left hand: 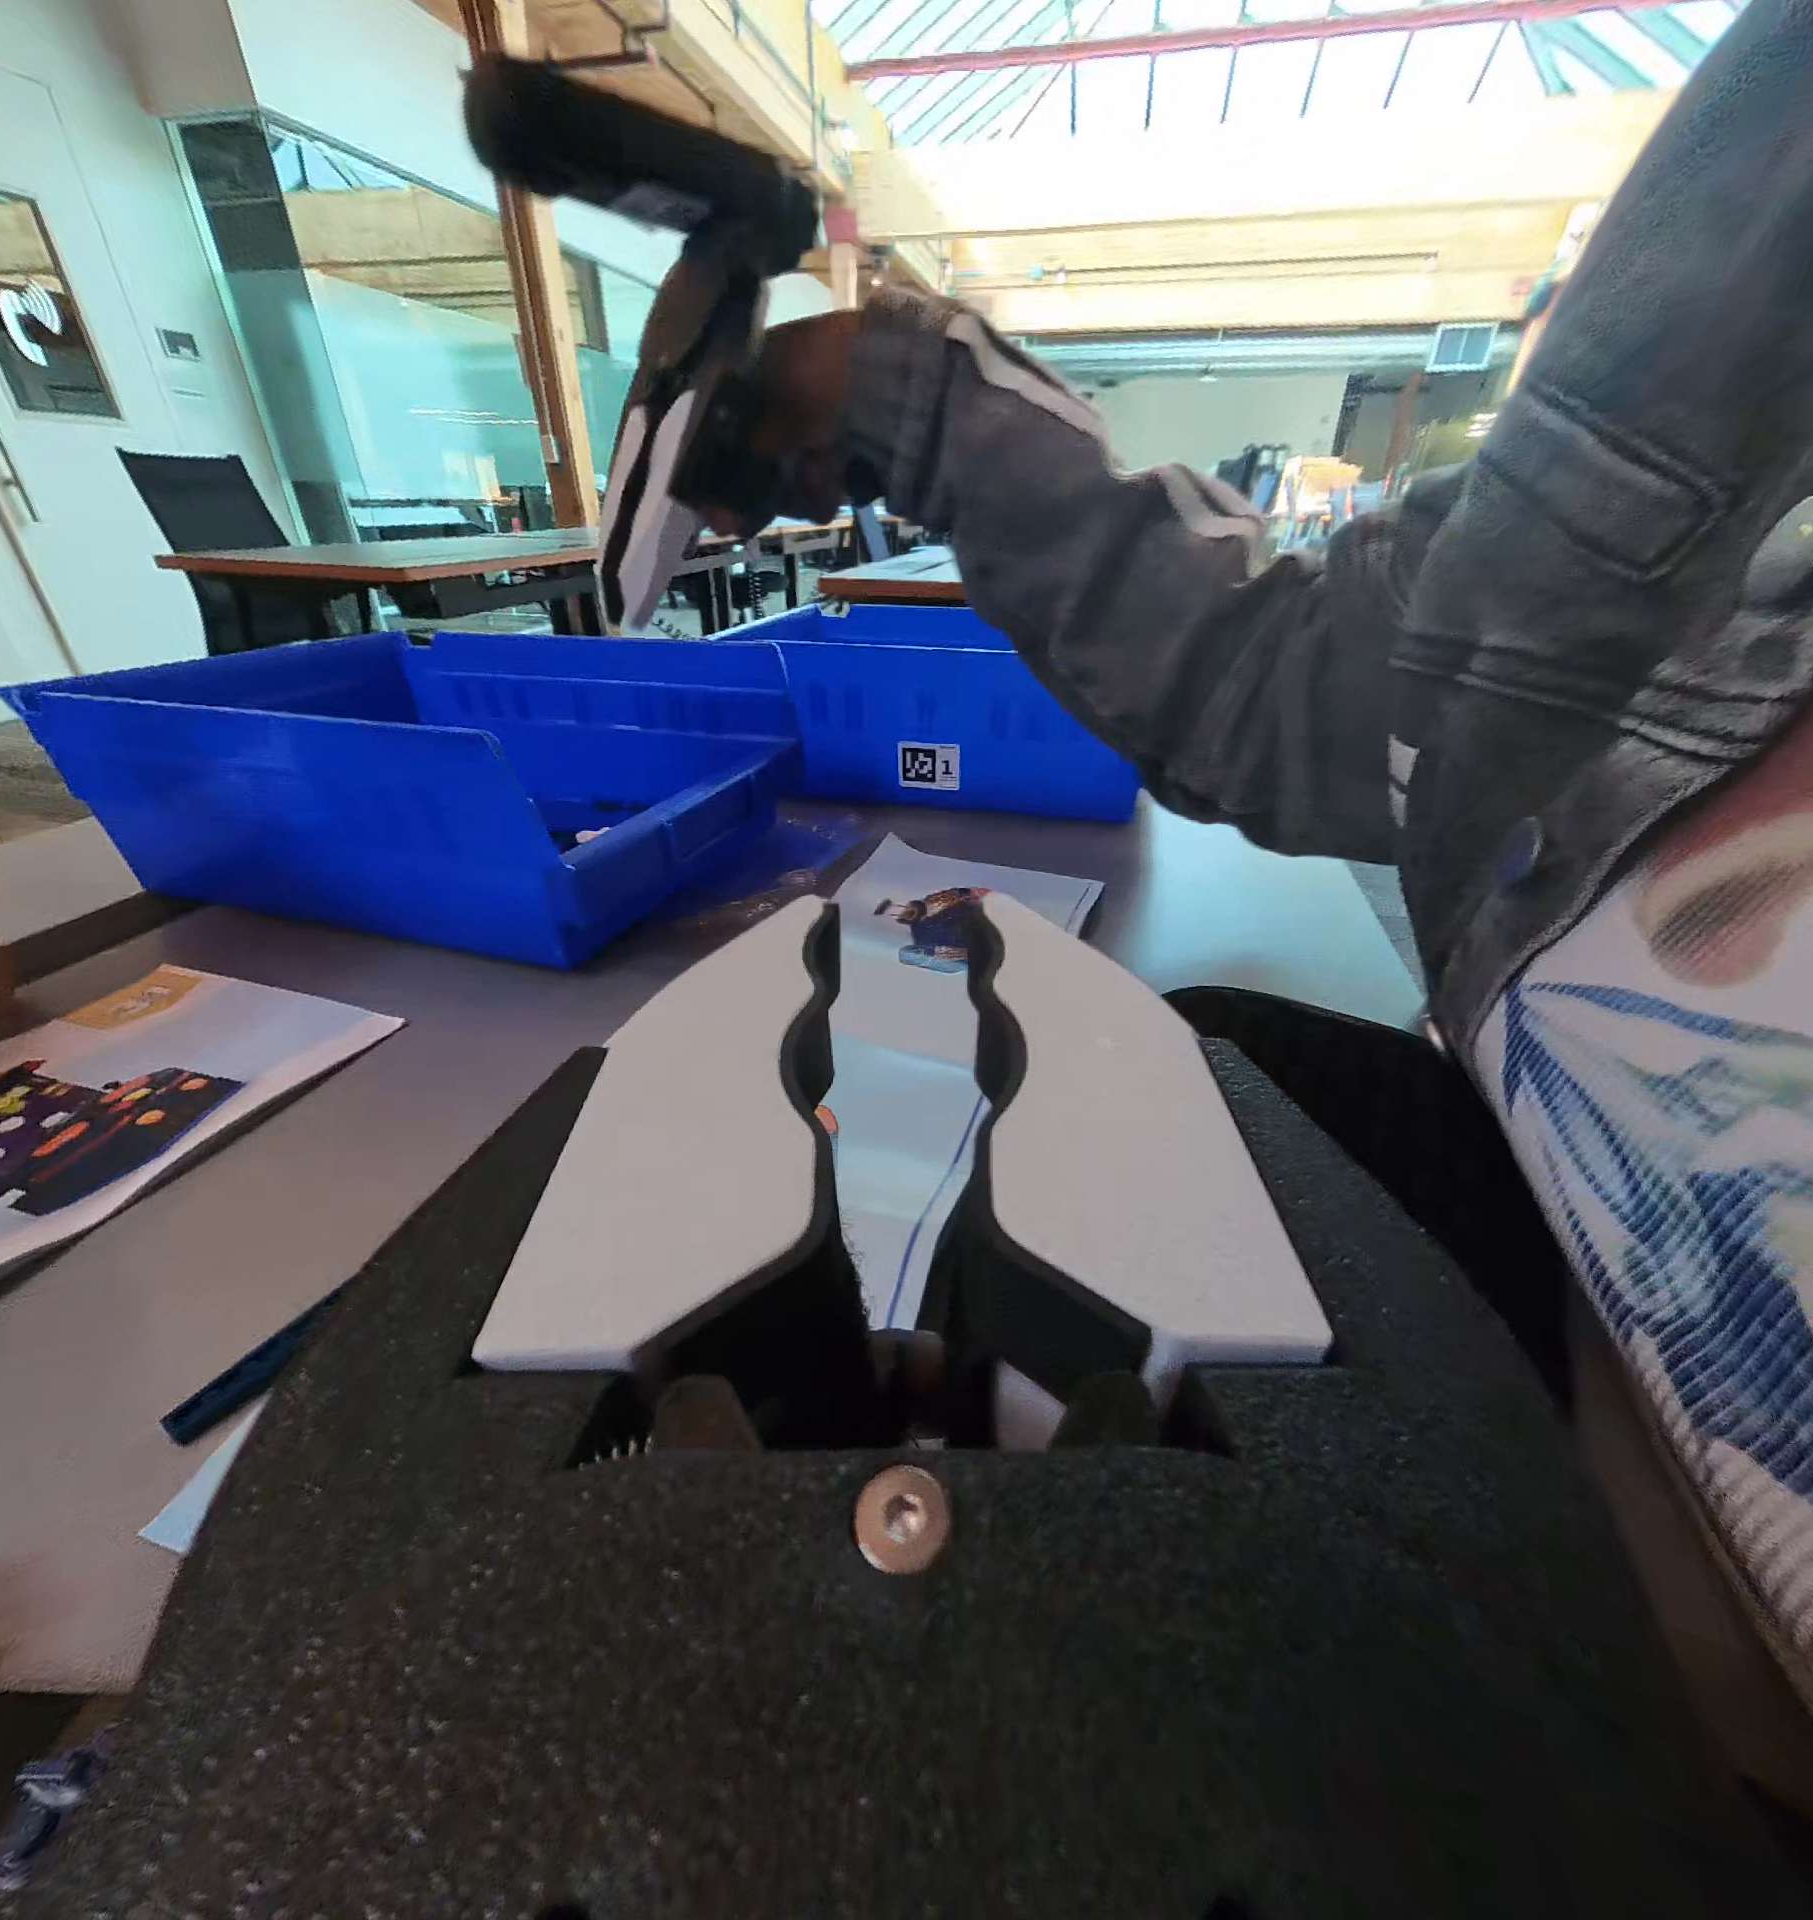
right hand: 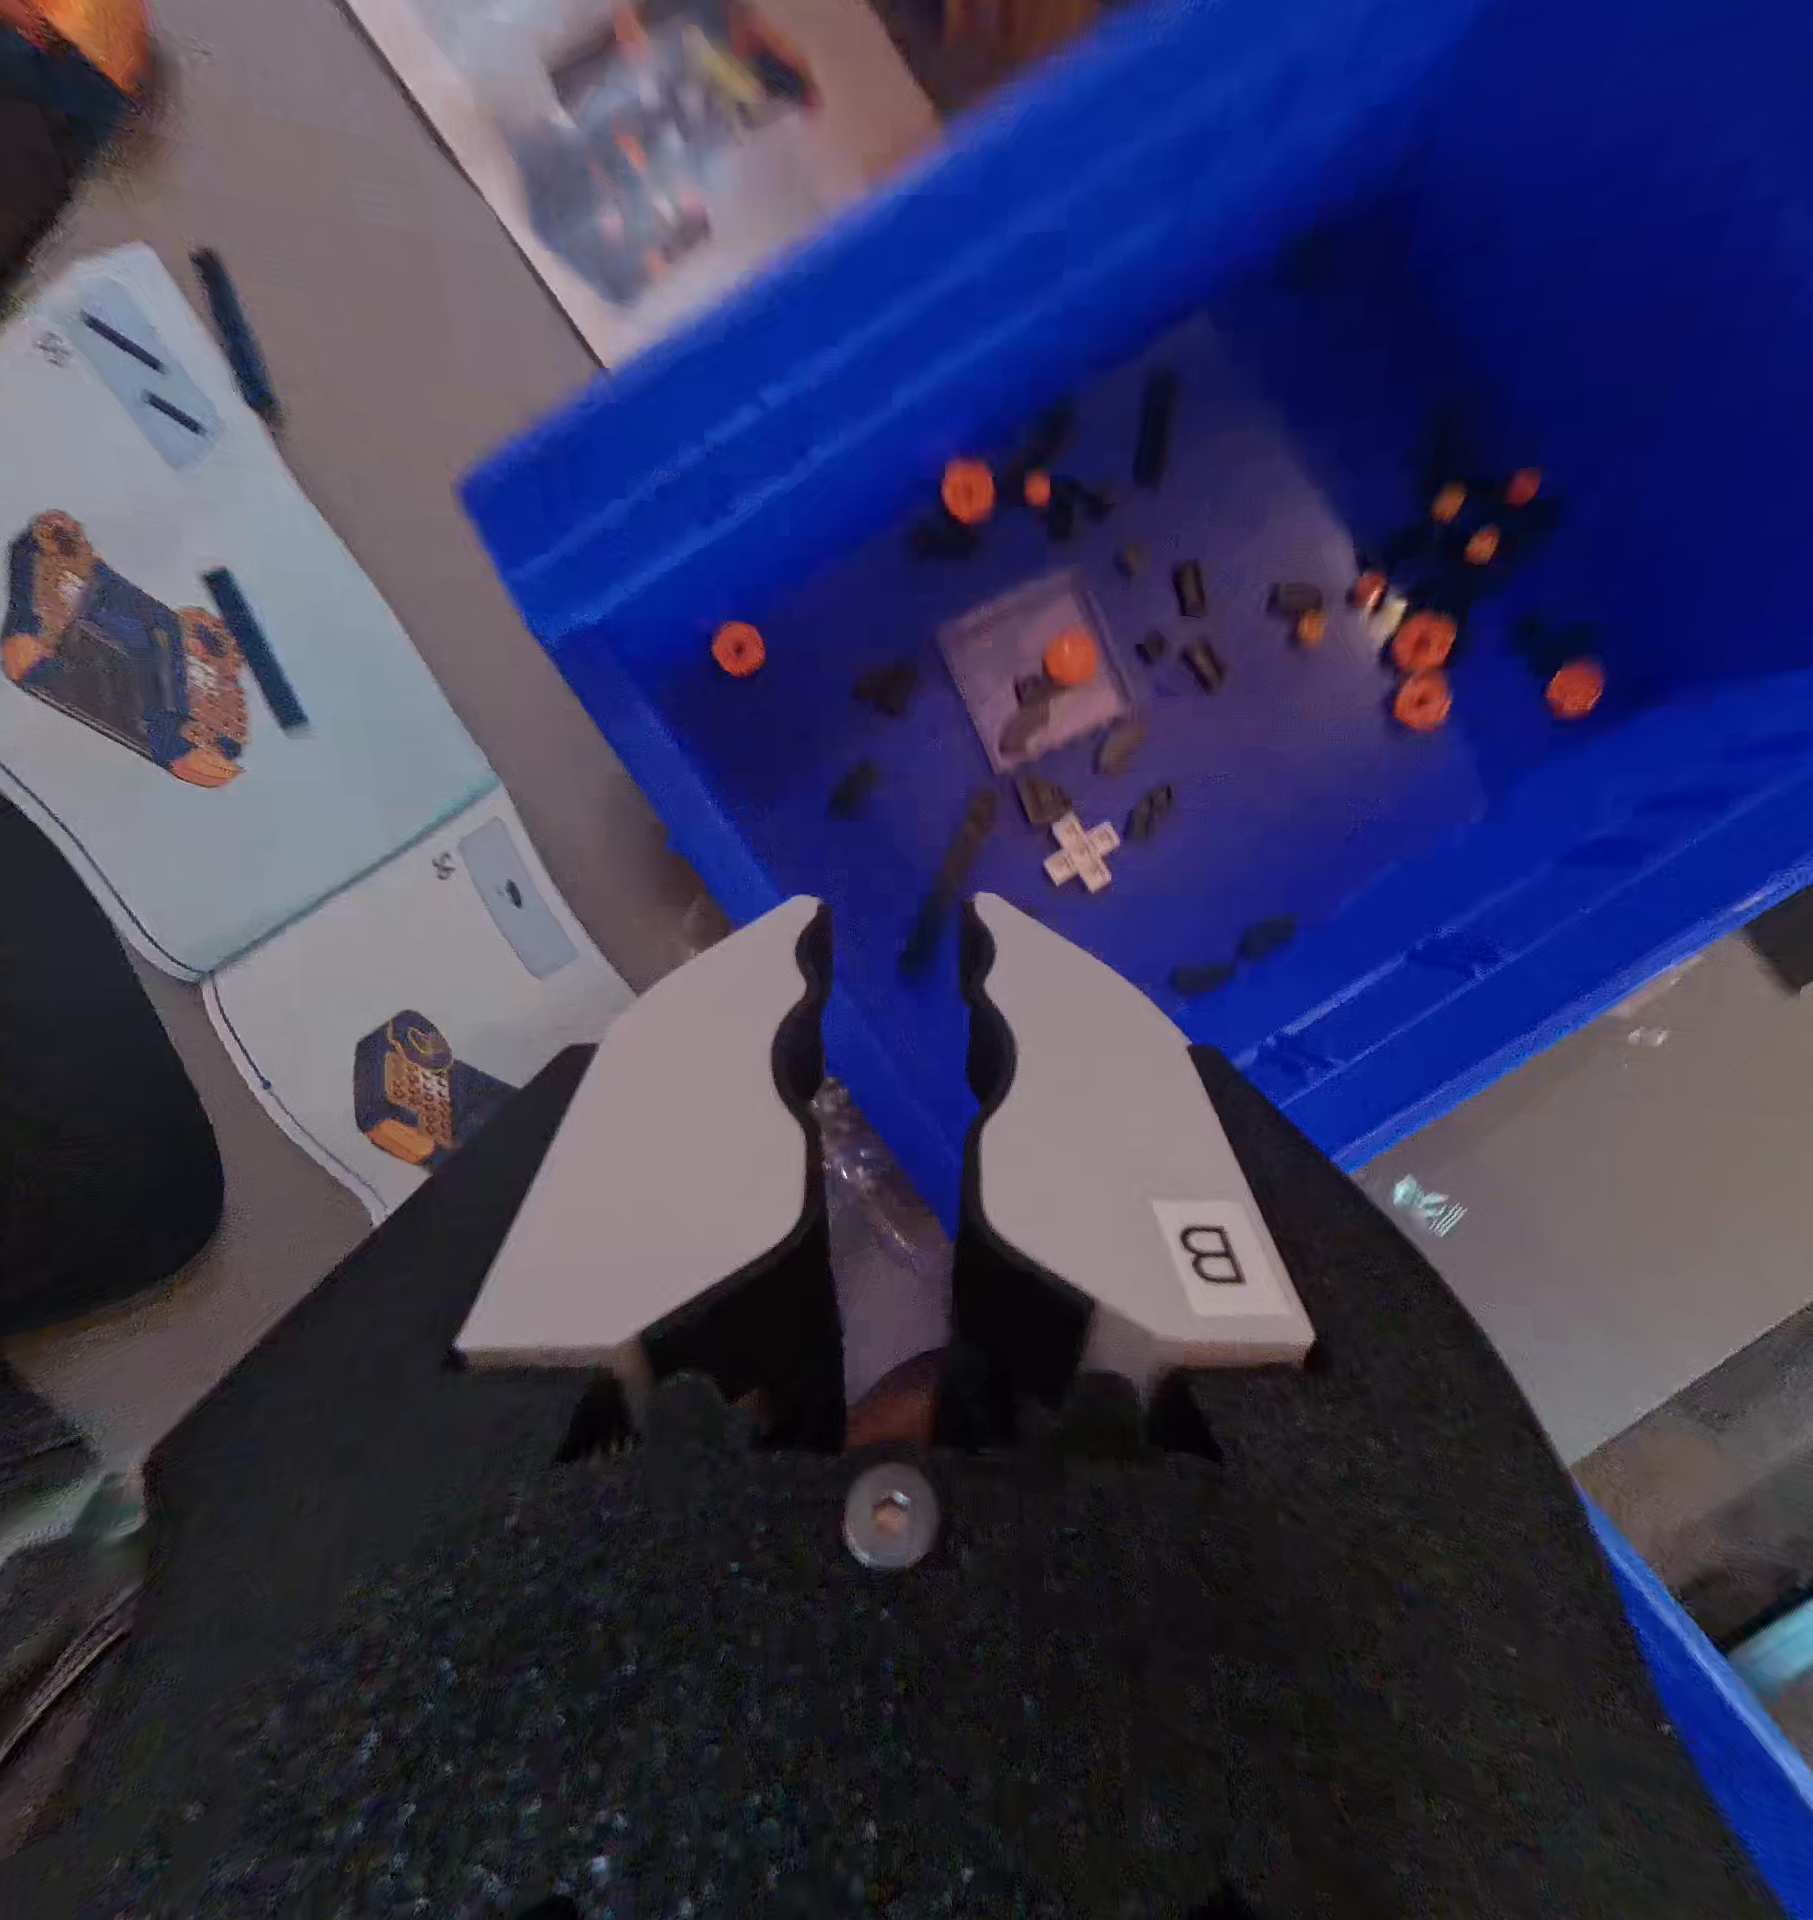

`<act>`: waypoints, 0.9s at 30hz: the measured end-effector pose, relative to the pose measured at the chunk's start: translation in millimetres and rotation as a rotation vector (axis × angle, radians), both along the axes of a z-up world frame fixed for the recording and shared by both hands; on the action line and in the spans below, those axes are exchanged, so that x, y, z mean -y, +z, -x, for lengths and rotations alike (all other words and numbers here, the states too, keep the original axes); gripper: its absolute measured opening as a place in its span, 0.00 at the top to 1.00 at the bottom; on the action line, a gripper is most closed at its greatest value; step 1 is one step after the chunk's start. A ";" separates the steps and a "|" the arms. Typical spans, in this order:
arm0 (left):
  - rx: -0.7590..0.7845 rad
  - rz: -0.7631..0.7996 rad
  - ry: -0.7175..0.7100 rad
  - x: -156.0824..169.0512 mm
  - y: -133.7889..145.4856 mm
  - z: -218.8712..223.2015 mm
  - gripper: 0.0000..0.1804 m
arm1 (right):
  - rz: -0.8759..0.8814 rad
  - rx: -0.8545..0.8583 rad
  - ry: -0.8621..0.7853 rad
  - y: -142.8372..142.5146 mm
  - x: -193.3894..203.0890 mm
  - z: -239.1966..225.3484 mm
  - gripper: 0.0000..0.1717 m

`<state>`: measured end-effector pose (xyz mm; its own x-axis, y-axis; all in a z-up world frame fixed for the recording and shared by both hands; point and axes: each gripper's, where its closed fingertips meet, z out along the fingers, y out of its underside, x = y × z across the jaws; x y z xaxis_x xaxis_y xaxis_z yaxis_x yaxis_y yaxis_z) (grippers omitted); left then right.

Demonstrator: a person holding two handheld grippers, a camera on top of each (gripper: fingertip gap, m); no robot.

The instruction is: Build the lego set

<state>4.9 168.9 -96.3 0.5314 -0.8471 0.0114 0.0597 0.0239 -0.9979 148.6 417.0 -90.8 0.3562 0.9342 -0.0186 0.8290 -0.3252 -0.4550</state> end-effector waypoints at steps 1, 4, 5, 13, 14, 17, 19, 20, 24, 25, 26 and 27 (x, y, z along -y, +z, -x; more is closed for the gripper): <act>0.007 0.010 -0.010 0.2 -0.3 0.0 0.87 | 0.054 0.059 -0.030 -13.5 -7.3 -5.4 0.87; 0.000 0.004 -0.015 -0.1 -2.3 -0.3 0.87 | 0.126 0.199 -0.090 -50.6 -21.5 -18.0 0.89; 0.004 0.002 -0.028 1.4 -2.2 -1.5 0.88 | 0.139 0.216 -0.087 -58.2 -22.1 -17.8 0.89; 0.066 -0.007 -0.160 15.6 3.4 -9.7 0.88 | 0.046 0.094 -0.049 -41.5 -70.1 33.3 0.85; 0.066 -0.004 -0.170 16.3 2.9 -10.4 0.88 | 0.038 0.081 -0.029 -39.4 -78.0 43.8 0.85; 0.053 0.001 -0.165 15.0 0.3 -10.8 0.88 | 0.041 0.018 0.054 -47.9 -99.6 80.6 0.88; 0.051 0.006 -0.169 15.1 -0.5 -11.2 0.88 | 0.094 0.020 0.056 -68.8 -109.8 95.4 0.89; 0.050 0.005 -0.167 15.2 -0.5 -11.0 0.88 | 0.116 0.034 0.051 -80.4 -113.1 98.9 0.89; 0.055 0.001 -0.156 14.4 0.4 -9.5 0.88 | 0.101 0.070 0.054 -105.4 -115.7 103.8 0.88; 0.055 0.003 -0.156 14.2 0.2 -9.5 0.88 | 0.076 0.079 0.053 -108.7 -117.6 104.0 0.87; 0.054 0.006 -0.159 14.3 0.0 -10.0 0.88 | 0.056 0.094 0.058 -112.7 -118.6 103.3 0.86; 0.051 0.008 -0.164 14.8 -0.4 -10.7 0.88 | 0.046 0.116 0.062 -117.8 -118.8 101.8 0.87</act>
